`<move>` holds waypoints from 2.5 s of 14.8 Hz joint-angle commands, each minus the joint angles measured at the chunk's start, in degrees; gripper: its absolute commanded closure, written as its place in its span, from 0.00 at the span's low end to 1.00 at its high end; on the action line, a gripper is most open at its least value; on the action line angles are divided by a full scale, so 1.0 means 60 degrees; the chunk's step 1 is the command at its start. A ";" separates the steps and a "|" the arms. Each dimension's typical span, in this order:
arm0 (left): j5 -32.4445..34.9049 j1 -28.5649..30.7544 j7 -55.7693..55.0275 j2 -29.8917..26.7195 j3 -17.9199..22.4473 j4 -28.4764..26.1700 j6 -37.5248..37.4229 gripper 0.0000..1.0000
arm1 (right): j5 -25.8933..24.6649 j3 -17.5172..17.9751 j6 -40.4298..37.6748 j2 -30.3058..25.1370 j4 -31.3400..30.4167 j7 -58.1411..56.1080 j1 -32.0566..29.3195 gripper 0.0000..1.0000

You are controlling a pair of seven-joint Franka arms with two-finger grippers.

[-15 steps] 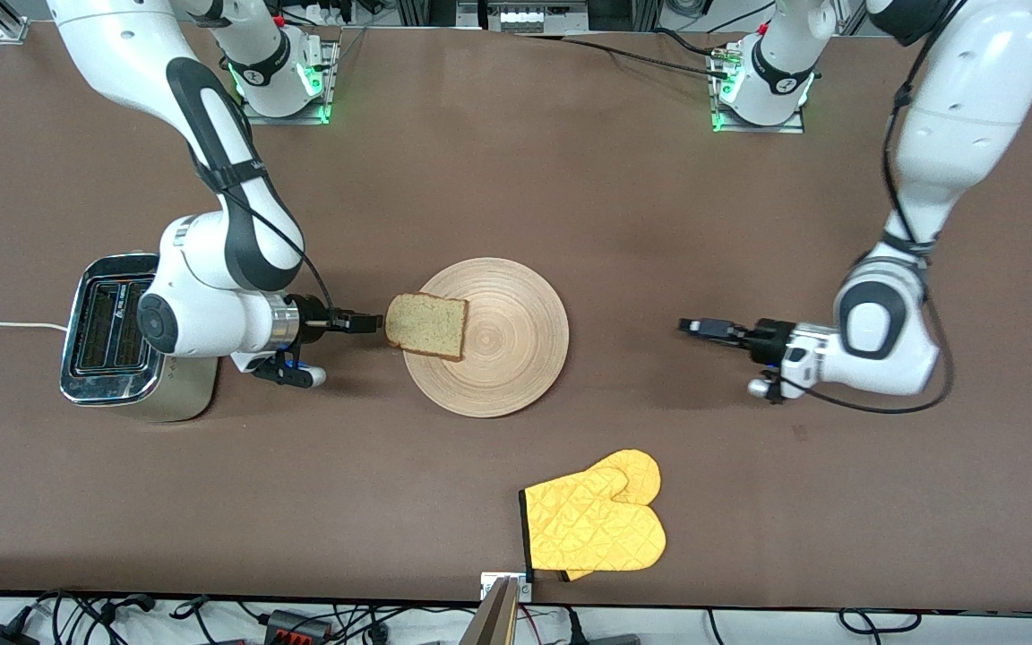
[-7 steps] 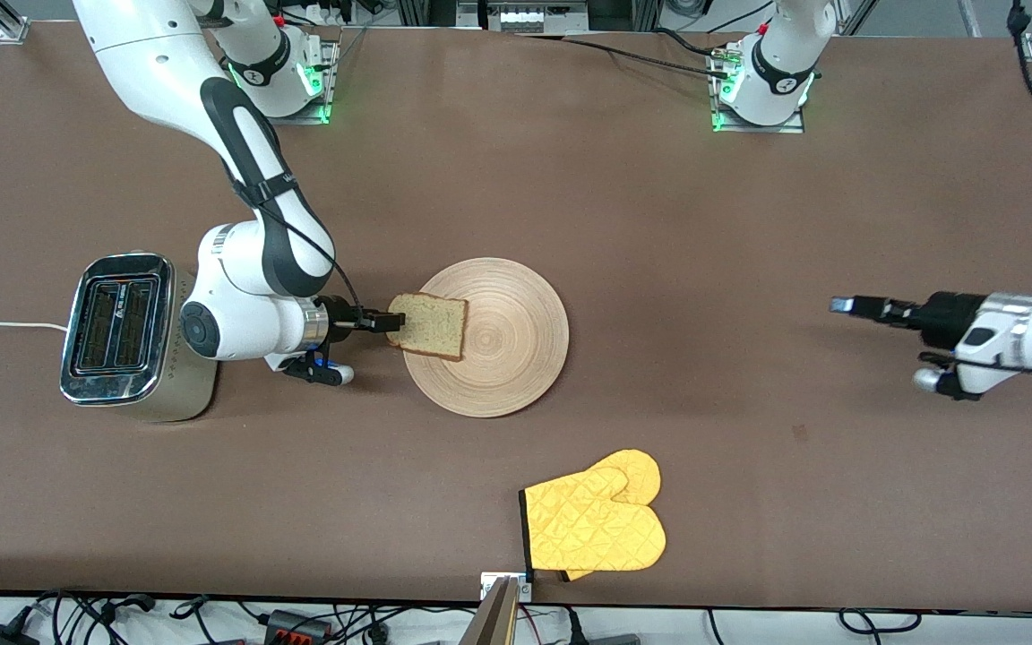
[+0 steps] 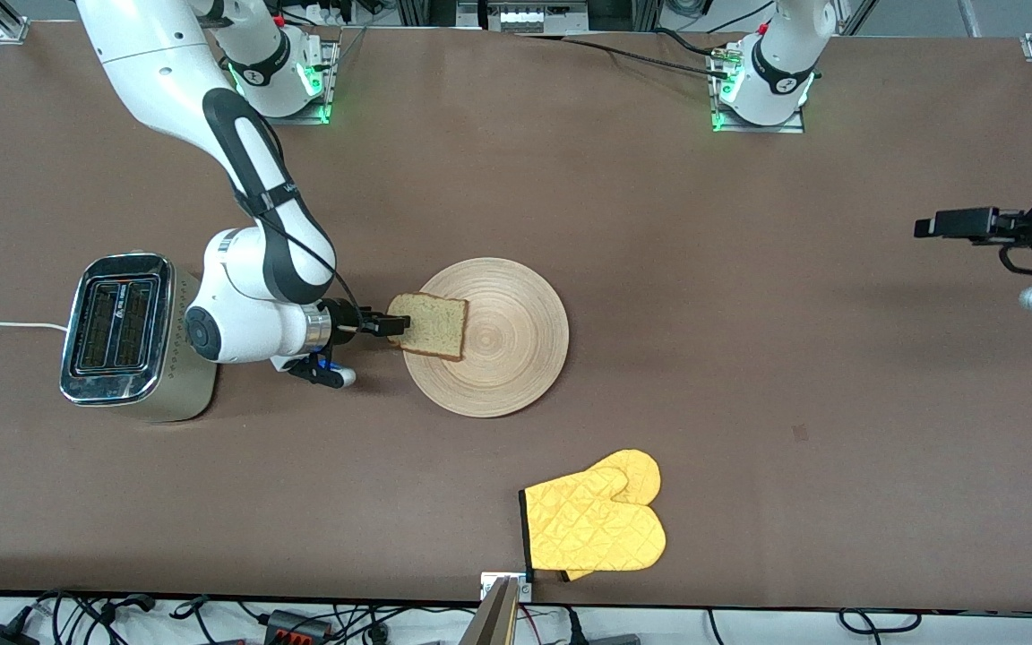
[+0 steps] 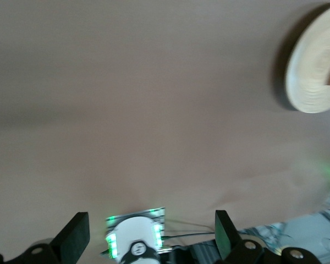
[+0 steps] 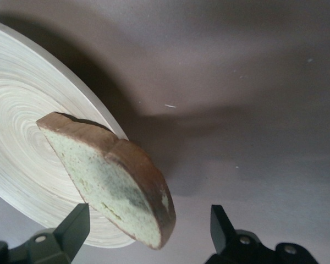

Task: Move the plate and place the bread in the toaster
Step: 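Lift the bread slice off the plate with the right gripper toward the toaster, then lower the bread into the toaster slot with the right gripper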

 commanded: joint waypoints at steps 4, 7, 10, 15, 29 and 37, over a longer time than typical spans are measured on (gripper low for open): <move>0.0736 -0.0431 -0.1825 -0.2858 -0.1049 -0.3637 0.2463 0.00 | 0.0452 -0.0030 -0.0010 0.0191 0.0104 0.0069 0.0095 0.43; 0.0649 -0.0402 -0.1068 -0.4112 -0.0802 -0.5730 0.4009 0.00 | 0.0555 -0.0044 -0.0054 0.0147 0.0177 0.0025 0.0036 0.78; 0.0633 -0.1248 -0.0962 -0.4186 0.0030 -0.6111 0.4698 0.00 | 0.0555 -0.0044 -0.0288 0.0132 0.0411 0.0010 -0.0022 1.00; 0.0575 -0.1530 -0.1196 -0.4217 0.0239 -0.6436 0.5609 0.00 | 0.0292 -0.0408 -0.1340 -0.0392 0.0997 0.0404 -0.0022 1.00; 0.0707 -0.0768 -0.1753 -0.4289 -0.0127 -0.6362 0.5331 0.00 | -0.6545 -0.2914 -0.5357 -0.1815 0.3795 -0.0955 0.0065 1.00; 0.0707 -0.0783 -0.1870 -0.4377 -0.0537 -0.6348 0.5213 0.00 | -0.8717 -0.2886 -0.5606 -0.2212 0.3446 -0.0883 -0.0242 1.00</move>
